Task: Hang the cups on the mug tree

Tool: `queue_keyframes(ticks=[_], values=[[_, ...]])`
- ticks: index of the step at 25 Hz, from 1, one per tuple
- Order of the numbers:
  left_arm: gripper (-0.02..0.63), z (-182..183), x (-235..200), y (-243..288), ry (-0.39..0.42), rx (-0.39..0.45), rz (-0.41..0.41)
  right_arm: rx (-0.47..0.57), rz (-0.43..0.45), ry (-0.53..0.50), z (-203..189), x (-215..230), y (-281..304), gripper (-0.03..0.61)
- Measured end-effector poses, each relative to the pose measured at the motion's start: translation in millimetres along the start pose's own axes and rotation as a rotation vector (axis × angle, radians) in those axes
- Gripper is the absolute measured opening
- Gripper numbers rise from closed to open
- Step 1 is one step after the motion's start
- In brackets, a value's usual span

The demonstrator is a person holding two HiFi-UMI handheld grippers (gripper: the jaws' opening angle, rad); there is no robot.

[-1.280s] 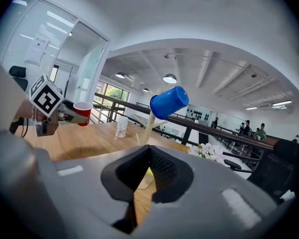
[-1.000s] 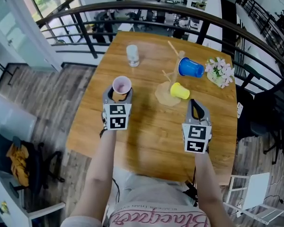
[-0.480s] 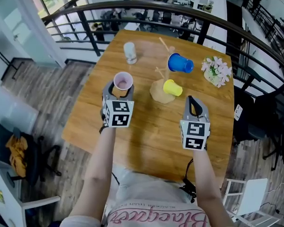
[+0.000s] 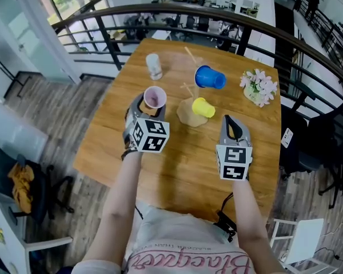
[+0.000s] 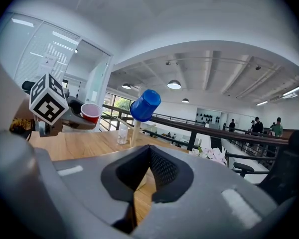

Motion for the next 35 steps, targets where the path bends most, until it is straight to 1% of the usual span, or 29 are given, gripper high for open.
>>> queue_keyframes(ticks=[6,8,13,18,22,27,29,32,35], values=[[0.307,7,11,13,0.093,-0.064,-0.030,0.007,0.010,0.008,2,3,3,0.002],[0.307,9,16,18,0.142,-0.086,-0.039,0.005,0.013,0.008,1,3,2,0.002],[0.304,19,29,31,0.291,-0.120,-0.044,0.000,0.005,0.018,-5,9,1,0.002],[0.299,32,38,41,0.390,-0.129,-0.041,-0.004,-0.003,0.029,-8,14,0,0.002],[0.299,43,38,45,0.469,-0.118,-0.018,0.004,-0.010,0.033,-8,18,-1,0.002],[0.299,54,41,48,0.560,-0.102,-0.010,0.008,-0.022,0.043,-10,23,-3,0.002],[0.299,56,45,50,0.615,-0.099,-0.017,0.006,-0.023,0.045,-11,24,-3,0.002],[0.299,55,53,52,0.724,-0.111,-0.037,0.001,-0.023,0.046,-12,23,-5,0.002],[0.299,56,58,54,0.824,-0.112,-0.037,-0.003,-0.024,0.043,-14,24,-6,0.002]])
Point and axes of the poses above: the fingertips, and each gripper's own axes: y forward along the fingers, x to its right, z out of its top, the point moved 4 cm from there along -y, backward along the fingers, and after that the axes turned 7 degrees about y, right-handed, at the moved point
